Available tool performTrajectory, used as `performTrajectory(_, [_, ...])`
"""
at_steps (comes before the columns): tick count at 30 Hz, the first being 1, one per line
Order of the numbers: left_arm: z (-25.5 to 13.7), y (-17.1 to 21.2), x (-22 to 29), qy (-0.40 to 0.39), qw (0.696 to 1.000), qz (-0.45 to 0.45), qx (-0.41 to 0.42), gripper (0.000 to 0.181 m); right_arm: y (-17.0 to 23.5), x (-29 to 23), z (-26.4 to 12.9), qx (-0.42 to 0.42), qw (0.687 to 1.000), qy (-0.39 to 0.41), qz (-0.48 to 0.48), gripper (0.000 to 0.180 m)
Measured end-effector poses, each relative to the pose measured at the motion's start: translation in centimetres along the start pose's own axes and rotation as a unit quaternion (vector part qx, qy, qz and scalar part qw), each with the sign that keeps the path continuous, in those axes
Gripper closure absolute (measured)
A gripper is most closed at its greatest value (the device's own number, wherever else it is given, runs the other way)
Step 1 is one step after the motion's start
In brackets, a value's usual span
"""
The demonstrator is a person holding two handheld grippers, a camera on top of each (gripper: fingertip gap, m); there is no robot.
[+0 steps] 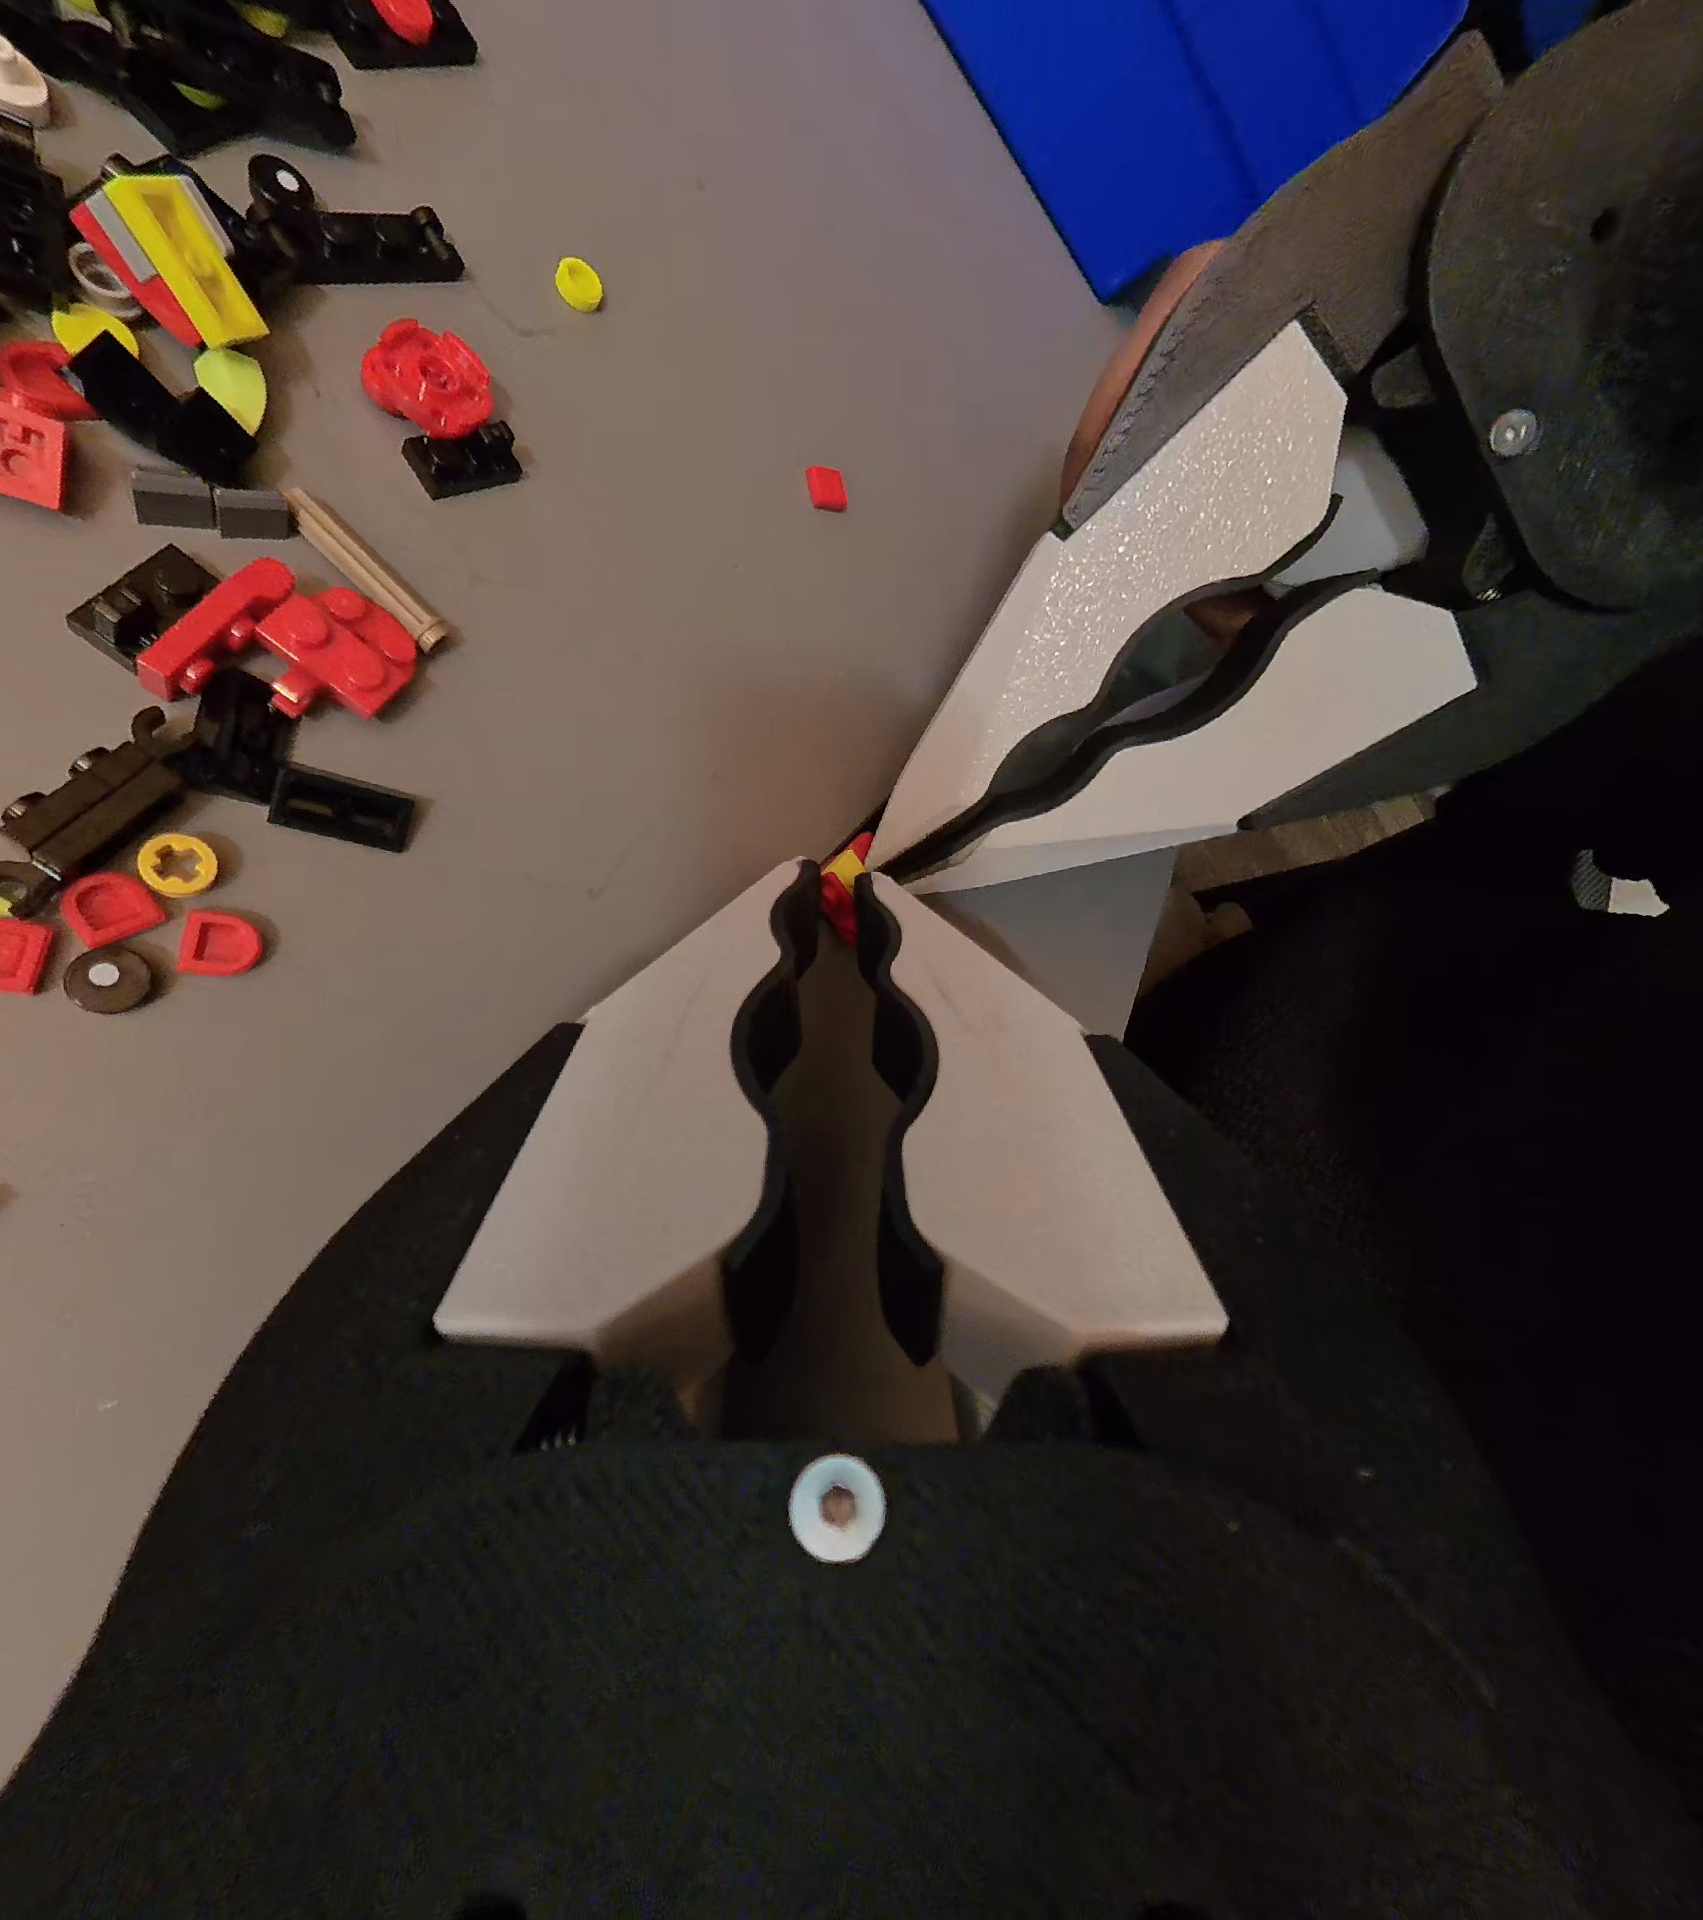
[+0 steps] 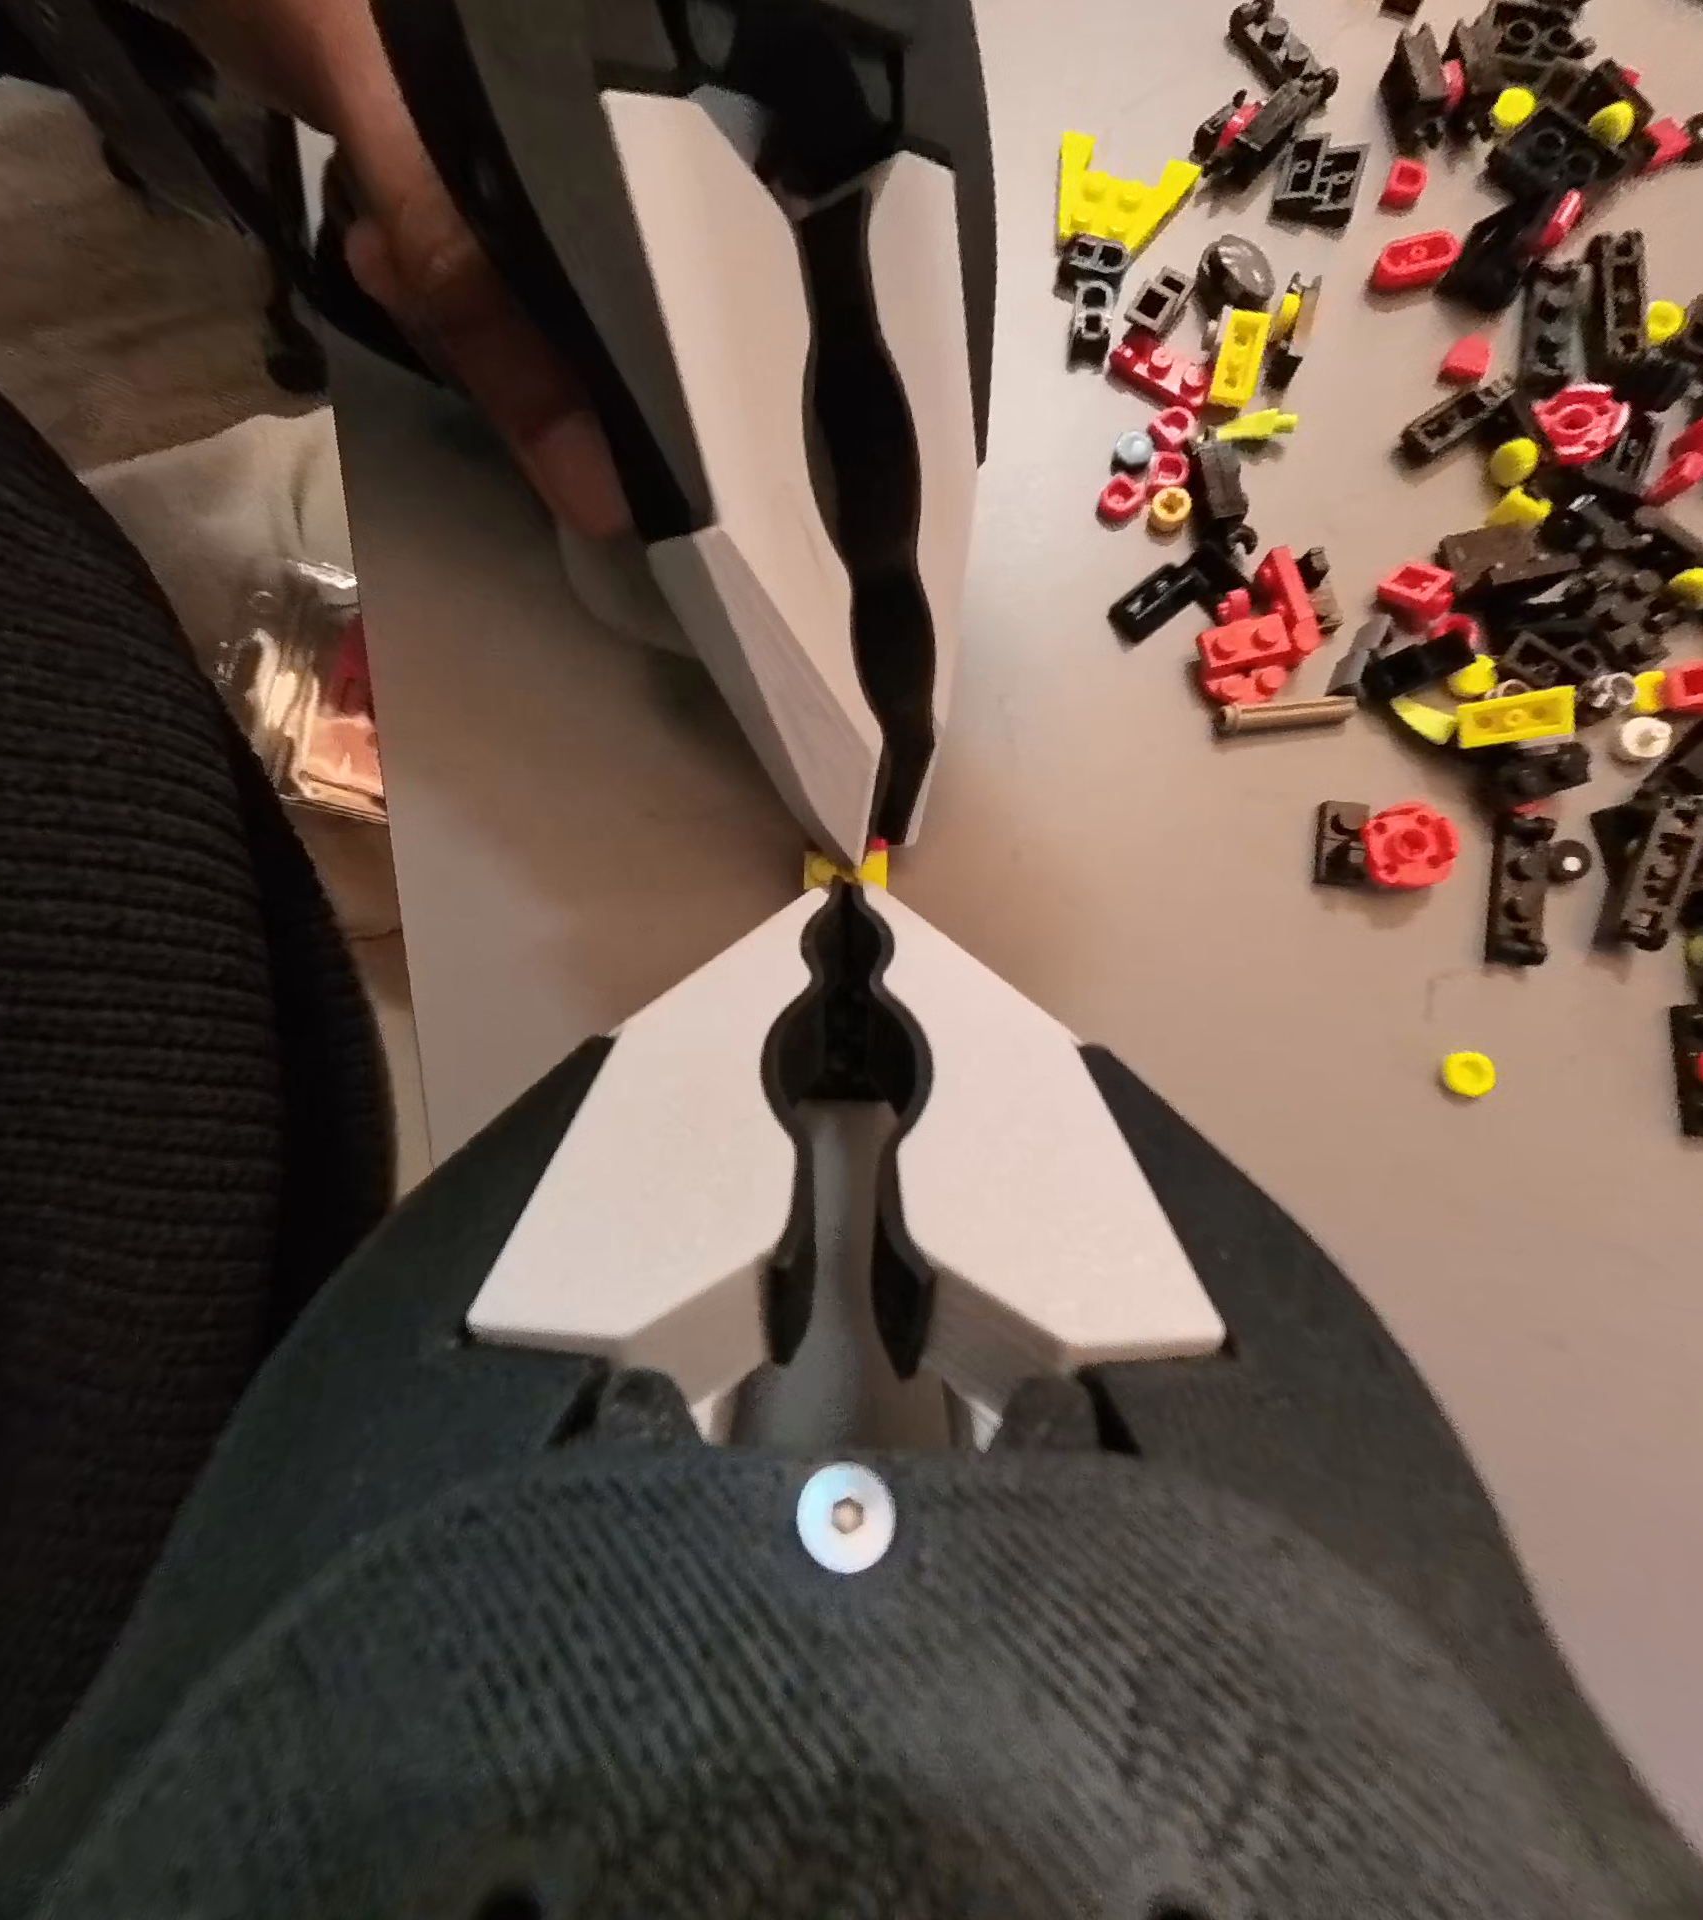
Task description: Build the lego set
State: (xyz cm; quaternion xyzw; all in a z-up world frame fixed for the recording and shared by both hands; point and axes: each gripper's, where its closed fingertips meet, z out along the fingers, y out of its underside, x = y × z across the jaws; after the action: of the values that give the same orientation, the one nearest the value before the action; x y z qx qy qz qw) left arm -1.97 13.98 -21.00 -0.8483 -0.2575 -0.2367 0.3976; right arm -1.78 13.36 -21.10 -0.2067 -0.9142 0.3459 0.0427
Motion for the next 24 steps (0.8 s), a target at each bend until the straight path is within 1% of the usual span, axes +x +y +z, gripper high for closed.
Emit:
performTrajectory(5, [-0.1, 0.0, -0.1, -0.001, 1.0, 0.002, -0.001, 0.175, -0.2, 0.2, -0.2, 0.028, 0.997, -0.033, 0.056, 0.18])
performTrajectory(9, [-0.1, 0.0, 0.0, 0.003, 1.0, 0.001, -0.001, 0.175, -1.3, 1.3, -1.9, 0.09, 0.987, -0.064, 0.118, 0.18])
performTrajectory(11, [-0.1, 0.0, 0.0, 0.005, 1.0, 0.002, -0.001, 0.175, -1.1, 1.5, -2.2, 0.094, 0.985, -0.069, 0.128, 0.179])
performTrajectory(15, [-0.1, 0.0, 0.0, 0.008, 1.0, 0.003, 0.0, 0.175, 0.4, 0.7, -0.9, 0.042, 0.993, -0.064, 0.095, 0.159])
performTrajectory(18, [-0.2, 0.0, -0.1, 0.008, 1.0, 0.002, 0.003, 0.175, 0.9, 0.3, -0.3, 0.009, 0.999, -0.035, 0.037, 0.152])
performTrajectory(20, [-0.2, 0.0, -0.1, 0.009, 1.0, 0.0, 0.004, 0.175, 1.0, 0.2, -0.2, -0.003, 1.0, -0.018, 0.012, 0.152])
performTrajectory(24, [-0.3, 0.0, -0.1, 0.011, 1.0, 0.0, 0.006, 0.175, 1.3, 0.3, -0.1, -0.02, 0.999, 0.009, -0.034, 0.165])
